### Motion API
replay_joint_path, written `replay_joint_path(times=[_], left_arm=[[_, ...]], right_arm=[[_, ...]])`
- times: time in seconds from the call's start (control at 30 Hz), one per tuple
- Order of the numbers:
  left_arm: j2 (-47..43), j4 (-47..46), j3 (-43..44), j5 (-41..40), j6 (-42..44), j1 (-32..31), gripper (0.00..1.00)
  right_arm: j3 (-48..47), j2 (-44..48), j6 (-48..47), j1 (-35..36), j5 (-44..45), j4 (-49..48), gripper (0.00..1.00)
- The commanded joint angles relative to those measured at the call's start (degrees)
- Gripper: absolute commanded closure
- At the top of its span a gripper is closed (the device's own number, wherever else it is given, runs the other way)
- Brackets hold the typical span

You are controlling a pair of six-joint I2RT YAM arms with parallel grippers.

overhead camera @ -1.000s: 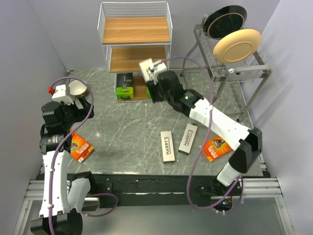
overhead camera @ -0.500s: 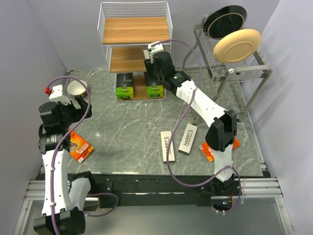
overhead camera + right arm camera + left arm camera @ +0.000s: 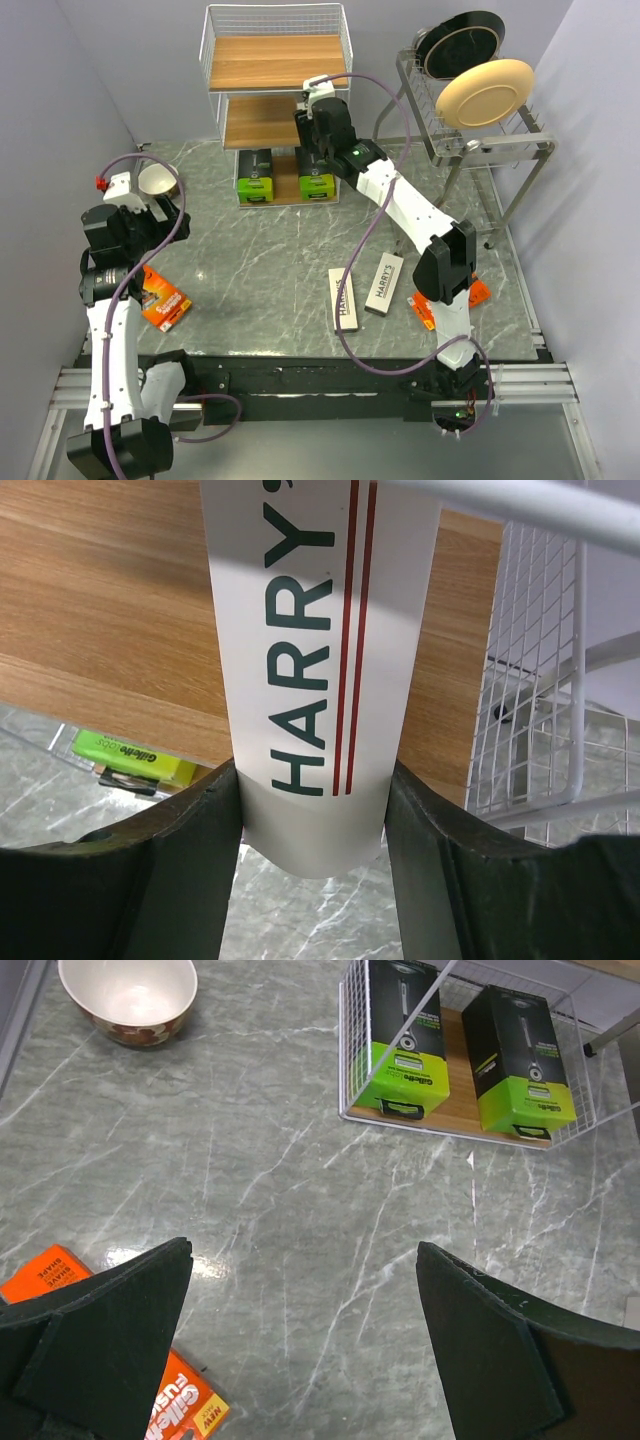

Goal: Place and organize the shaving razors onto the shelf

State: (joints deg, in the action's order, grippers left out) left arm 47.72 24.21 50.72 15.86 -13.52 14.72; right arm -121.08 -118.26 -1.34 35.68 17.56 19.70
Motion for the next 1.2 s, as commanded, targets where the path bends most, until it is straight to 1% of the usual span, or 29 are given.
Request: replay_joint_path(times=[0.0,0.03,0.07,0.1,0.17,0.2,0.27,0.5,0.6,0.63,0.83,0.93,1.0,1.07,1.1,1.13,1.17], left_arm=[[-0.35,-2.50,0.78,1.90,-1.33,0.31,0.00],[-0.35,-2.50,0.78,1.90,-1.25,0.22,0.01],[-0.53,-2.58,0.44,1.98,-1.25,0.31,0.01],[-0.61,-2.59,0.35,1.90,-1.33,0.31,0.00],[-0.79,-2.76,-0.27,2.16,-1.42,0.31,0.01],[-0.88,-2.67,-0.36,2.16,-1.51,0.31,0.01],[-0.97,-2.85,-0.62,2.60,-1.60,0.31,0.01],[-1.05,-2.59,-0.45,2.78,-1.60,0.31,0.01],[-1.14,-2.67,-0.18,3.04,-1.42,0.40,0.01],[-1.40,-2.76,-0.27,2.95,-1.42,0.31,0.00],[-2.55,-4.08,-1.76,4.09,-2.48,0.31,0.01],[-3.07,-4.34,-2.64,4.53,-2.83,0.31,0.00],[-3.16,-4.34,-2.90,4.71,-3.09,0.40,0.01],[-3.08,-4.26,-2.91,4.88,-3.00,0.31,0.01],[-2.99,-4.26,-2.82,4.97,-2.92,0.31,0.00],[-2.90,-4.08,-2.73,4.89,-2.92,0.40,0.00],[-2.99,-4.17,-2.64,4.88,-2.74,0.31,0.01]], right_arm=[[-2.68,0.22,0.99,-0.44,1.95,-3.88,0.42],[-1.98,0.39,1.17,-0.35,1.95,-3.71,0.40],[-1.54,0.74,1.17,-0.44,2.38,-3.71,0.34],[-1.18,0.92,1.17,-0.44,2.74,-3.79,0.30],[-0.57,1.01,1.17,-0.44,3.97,-4.32,0.26],[-0.56,0.92,1.17,-0.35,4.23,-4.32,0.22],[-0.39,1.19,1.17,-0.44,4.50,-4.76,0.20],[-0.48,1.71,1.17,-0.18,5.90,-5.99,0.19],[0.83,4.69,0.91,0.61,5.73,-6.26,0.17],[1.63,7.23,0.82,1.31,5.64,-6.00,0.16],[13.57,17.69,0.73,2.81,4.15,-5.47,0.15],[18.76,20.26,0.03,2.55,5.55,-6.43,0.16],[20.69,21.13,-0.32,2.46,5.82,-6.43,0.21],[22.01,21.66,-0.59,2.29,4.68,-6.17,0.39],[22.28,21.93,-0.76,2.29,4.41,-5.82,0.50],[22.64,22.02,-0.85,2.20,3.63,-5.64,0.74],[23.07,21.93,-0.94,2.29,3.45,-5.47,0.84]])
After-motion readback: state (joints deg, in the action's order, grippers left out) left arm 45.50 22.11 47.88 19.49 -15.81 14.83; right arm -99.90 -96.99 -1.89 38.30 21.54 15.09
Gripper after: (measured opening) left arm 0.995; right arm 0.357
